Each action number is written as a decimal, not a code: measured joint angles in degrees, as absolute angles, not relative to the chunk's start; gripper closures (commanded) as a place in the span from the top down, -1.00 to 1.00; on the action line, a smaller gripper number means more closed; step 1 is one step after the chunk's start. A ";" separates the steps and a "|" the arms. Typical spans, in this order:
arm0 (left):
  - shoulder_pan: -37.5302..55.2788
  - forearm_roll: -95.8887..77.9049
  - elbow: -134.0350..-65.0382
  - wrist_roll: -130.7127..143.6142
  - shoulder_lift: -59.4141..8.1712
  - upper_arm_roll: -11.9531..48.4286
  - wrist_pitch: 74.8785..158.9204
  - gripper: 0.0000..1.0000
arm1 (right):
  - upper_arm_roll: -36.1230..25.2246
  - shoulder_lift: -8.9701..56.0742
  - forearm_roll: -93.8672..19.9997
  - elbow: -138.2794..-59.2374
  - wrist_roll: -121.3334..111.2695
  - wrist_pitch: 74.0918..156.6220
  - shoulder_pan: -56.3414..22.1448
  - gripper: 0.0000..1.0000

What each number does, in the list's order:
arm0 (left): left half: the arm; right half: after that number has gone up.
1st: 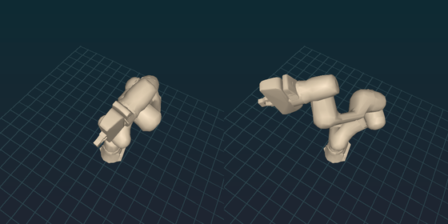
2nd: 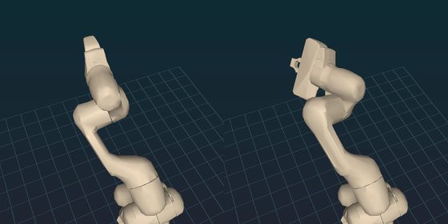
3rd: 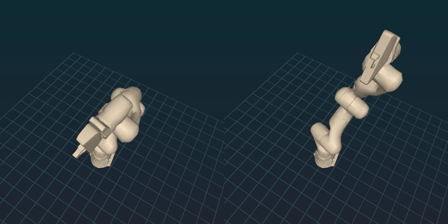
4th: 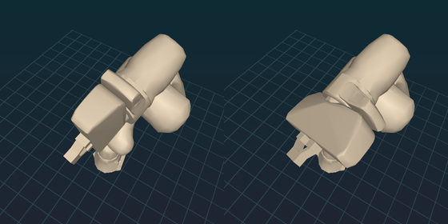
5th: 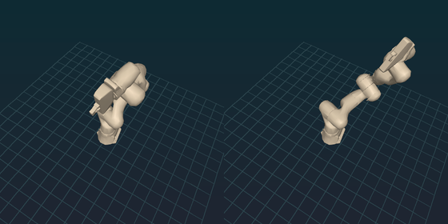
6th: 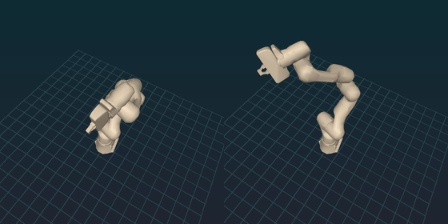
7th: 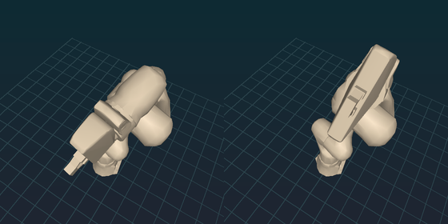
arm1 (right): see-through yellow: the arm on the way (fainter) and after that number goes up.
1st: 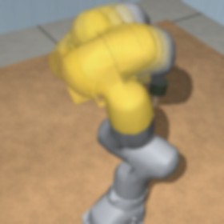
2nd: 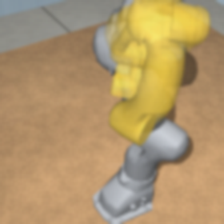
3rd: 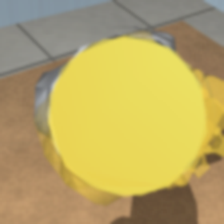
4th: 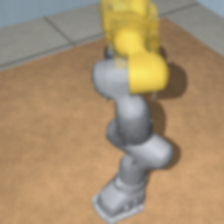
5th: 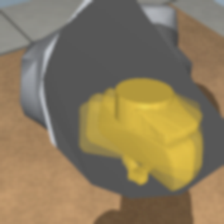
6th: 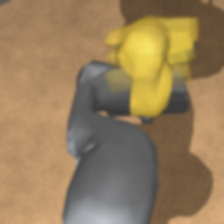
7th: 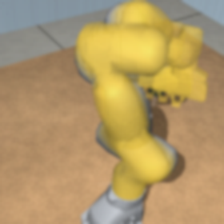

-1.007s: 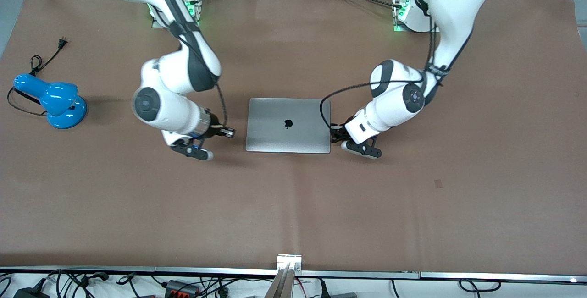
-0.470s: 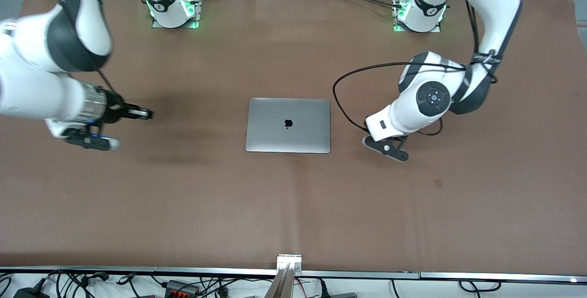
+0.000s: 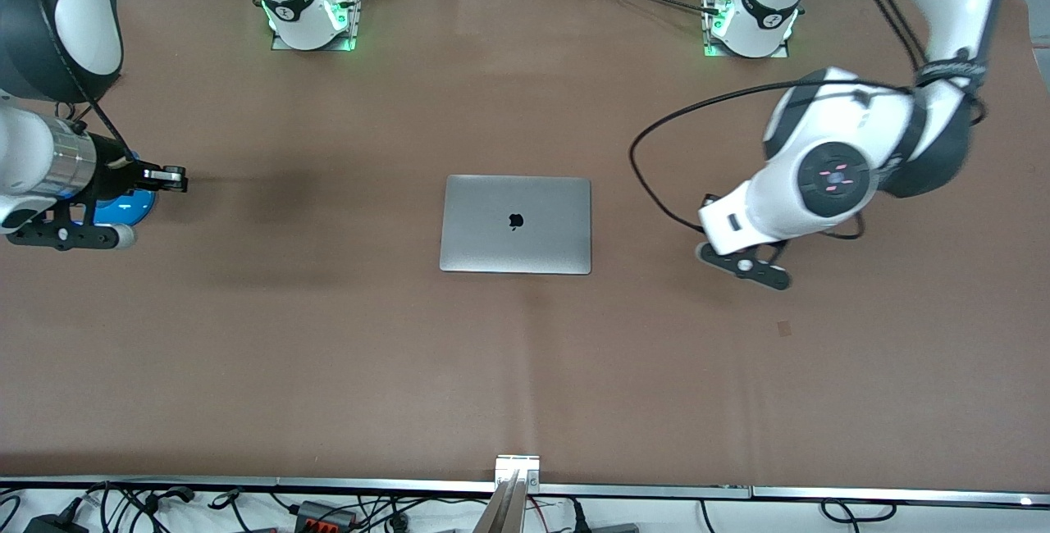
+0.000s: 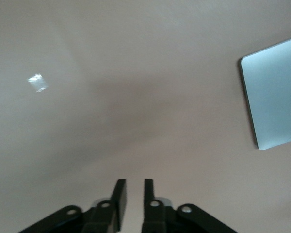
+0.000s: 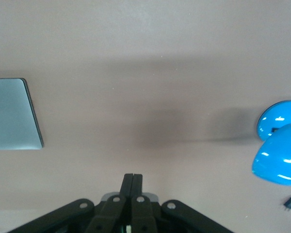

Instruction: Close laptop with both arms from behind

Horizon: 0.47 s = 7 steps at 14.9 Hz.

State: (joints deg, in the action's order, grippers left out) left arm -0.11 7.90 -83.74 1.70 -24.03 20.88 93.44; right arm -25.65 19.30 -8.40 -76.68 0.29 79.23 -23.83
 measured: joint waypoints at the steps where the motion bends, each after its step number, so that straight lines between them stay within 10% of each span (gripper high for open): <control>1: -0.94 7.90 -82.06 1.70 -23.57 20.88 92.27 1.00 | -25.58 19.43 -8.31 -76.37 -0.73 79.25 -23.84 -1.00; 3: -2.34 7.90 -79.20 1.70 -22.52 20.88 90.85 1.00 | -25.50 19.84 -8.08 -75.85 -2.62 79.84 -23.56 -0.96; 4: -2.97 7.89 -78.38 1.70 -21.76 20.89 90.15 1.00 | -25.44 19.89 -8.06 -75.72 -3.88 80.32 -22.89 -0.33; 5: -3.75 7.82 -77.87 1.76 -20.93 20.82 89.82 1.00 | -25.28 19.85 -8.06 -75.61 -5.40 80.64 -21.89 0.99; 7: -4.69 7.57 -76.80 2.03 -19.04 19.65 89.77 1.00 | -24.71 19.48 -8.06 -75.62 -7.28 81.30 -19.58 1.00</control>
State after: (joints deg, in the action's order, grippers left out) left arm -4.69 7.57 -76.80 2.03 -19.04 19.65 89.77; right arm -24.71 19.48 -8.06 -75.62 -7.28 81.30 -19.58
